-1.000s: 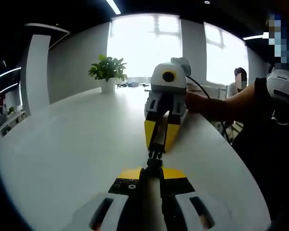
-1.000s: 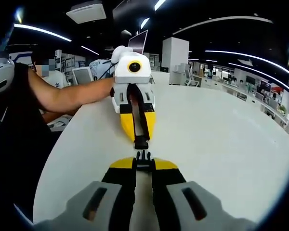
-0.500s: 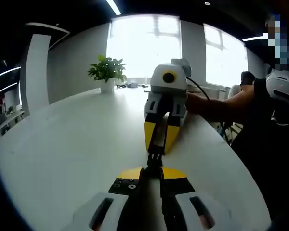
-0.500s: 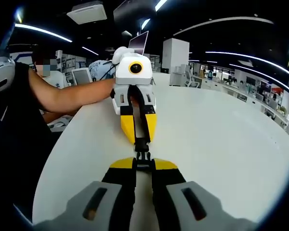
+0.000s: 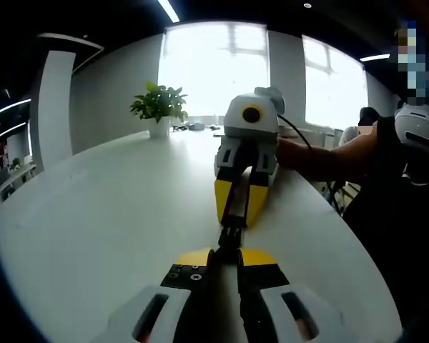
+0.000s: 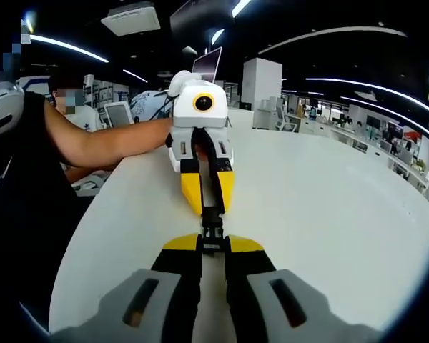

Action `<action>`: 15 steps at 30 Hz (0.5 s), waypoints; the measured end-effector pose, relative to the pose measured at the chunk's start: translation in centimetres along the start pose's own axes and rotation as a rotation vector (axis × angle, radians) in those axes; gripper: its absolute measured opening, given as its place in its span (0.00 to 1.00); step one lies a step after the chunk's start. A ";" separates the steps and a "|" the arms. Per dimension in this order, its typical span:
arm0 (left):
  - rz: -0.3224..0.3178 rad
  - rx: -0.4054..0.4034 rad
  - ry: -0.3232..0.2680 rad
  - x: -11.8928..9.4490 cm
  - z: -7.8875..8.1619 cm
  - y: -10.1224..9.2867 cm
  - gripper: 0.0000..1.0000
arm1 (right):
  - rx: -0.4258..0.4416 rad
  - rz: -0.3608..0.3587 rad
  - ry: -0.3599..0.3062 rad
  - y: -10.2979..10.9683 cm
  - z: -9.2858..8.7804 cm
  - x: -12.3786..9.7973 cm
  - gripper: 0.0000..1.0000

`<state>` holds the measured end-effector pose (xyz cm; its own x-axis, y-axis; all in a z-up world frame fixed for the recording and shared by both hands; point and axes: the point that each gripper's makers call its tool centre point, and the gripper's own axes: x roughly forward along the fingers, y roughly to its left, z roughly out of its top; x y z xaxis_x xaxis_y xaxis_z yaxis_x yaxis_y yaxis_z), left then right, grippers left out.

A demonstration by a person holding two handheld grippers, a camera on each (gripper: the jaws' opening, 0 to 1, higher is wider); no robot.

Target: Snap the two parts of the plastic buckle together until the buckle closes and remains connected.

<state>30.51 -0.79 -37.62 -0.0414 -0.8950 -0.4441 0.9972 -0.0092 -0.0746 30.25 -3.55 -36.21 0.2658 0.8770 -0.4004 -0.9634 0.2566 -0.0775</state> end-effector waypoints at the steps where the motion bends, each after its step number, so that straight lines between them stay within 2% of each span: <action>1: -0.002 -0.001 0.000 0.0 0.0 0.0 0.11 | -0.001 0.000 -0.004 0.0 0.1 0.0 0.11; 4: -0.002 0.002 0.000 0.0 0.0 0.1 0.11 | -0.011 -0.006 0.018 0.0 -0.4 0.2 0.11; 8: -0.001 0.004 0.002 0.6 0.2 -1.1 0.11 | -0.012 -0.005 0.017 0.1 -0.4 0.2 0.11; 15: 0.010 0.023 0.015 0.6 0.2 -1.4 0.10 | -0.011 -0.006 0.018 0.2 -0.4 0.3 0.11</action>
<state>29.09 -1.38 -37.55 -0.0317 -0.8885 -0.4577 0.9987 -0.0104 -0.0490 30.15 -3.42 -36.72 0.2713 0.8677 -0.4164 -0.9621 0.2575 -0.0903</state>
